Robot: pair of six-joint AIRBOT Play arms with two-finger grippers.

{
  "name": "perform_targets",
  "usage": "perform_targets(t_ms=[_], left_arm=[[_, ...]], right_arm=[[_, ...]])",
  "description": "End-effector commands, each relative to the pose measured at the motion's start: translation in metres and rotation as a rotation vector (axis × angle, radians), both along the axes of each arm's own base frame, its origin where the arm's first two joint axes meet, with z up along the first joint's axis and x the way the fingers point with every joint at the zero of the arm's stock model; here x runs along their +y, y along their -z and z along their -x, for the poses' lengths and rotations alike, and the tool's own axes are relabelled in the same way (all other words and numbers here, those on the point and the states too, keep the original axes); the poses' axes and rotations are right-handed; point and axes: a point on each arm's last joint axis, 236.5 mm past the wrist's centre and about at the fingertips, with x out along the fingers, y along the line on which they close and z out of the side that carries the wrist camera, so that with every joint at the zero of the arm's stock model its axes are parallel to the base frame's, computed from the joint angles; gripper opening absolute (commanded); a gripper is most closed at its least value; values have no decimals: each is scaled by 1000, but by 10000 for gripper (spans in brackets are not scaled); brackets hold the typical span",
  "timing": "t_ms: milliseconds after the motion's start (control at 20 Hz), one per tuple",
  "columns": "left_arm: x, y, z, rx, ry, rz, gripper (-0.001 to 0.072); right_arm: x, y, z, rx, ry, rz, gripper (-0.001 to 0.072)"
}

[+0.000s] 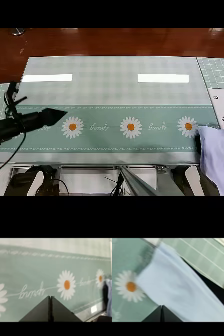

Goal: Fold the shirts.

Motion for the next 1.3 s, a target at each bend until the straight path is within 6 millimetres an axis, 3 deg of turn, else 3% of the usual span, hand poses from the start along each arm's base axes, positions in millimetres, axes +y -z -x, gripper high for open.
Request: perform_targets(t_ms=[0, 50, 100, 150, 200, 250, 350, 450, 550, 650, 750, 900, 1250], left_arm=[[-23, -80, -38, -203, 82, 95, 15], [-35, -105, -50, -243, 131, 93, 15], [-53, -128, -61, -286, 202, 77, 15], [-74, -141, -68, -323, 284, 22, 15], [-92, -140, -72, -346, 356, -67, 15], [-105, -128, -75, -331, 398, -170, 15], [-104, -72, -91, -209, 333, -400, 16], [-77, -12, -104, -65, 246, -577, 17], [-50, 26, -115, 24, 206, -648, 17], [-26, 42, -127, 92, 153, -652, 17], [-14, 51, -125, 141, 145, -665, 17], [-12, 55, -118, 172, 159, -672, 17], [-13, 55, -118, 173, 161, -672, 17]], right_arm=[[77, -66, -147, -557, -343, -213, 29], [110, -80, -175, -638, -437, -252, 29], [139, -74, -191, -625, -528, -252, 29], [168, -50, -200, -523, -638, -220, 29], [190, -19, -201, -386, -745, -172, 29], [210, 17, -198, -233, -852, -106, 29], [234, 83, -192, -10, -958, -4, 29], [245, 137, -190, 91, -994, 43, 29], [238, 167, -190, 150, -979, 35, 28], [222, 175, -195, 166, -937, 30, 29], [211, 171, -201, 141, -908, 43, 29], [200, 171, -197, 169, -896, 62, 29], [200, 171, -198, 166, -897, 63, 29]])
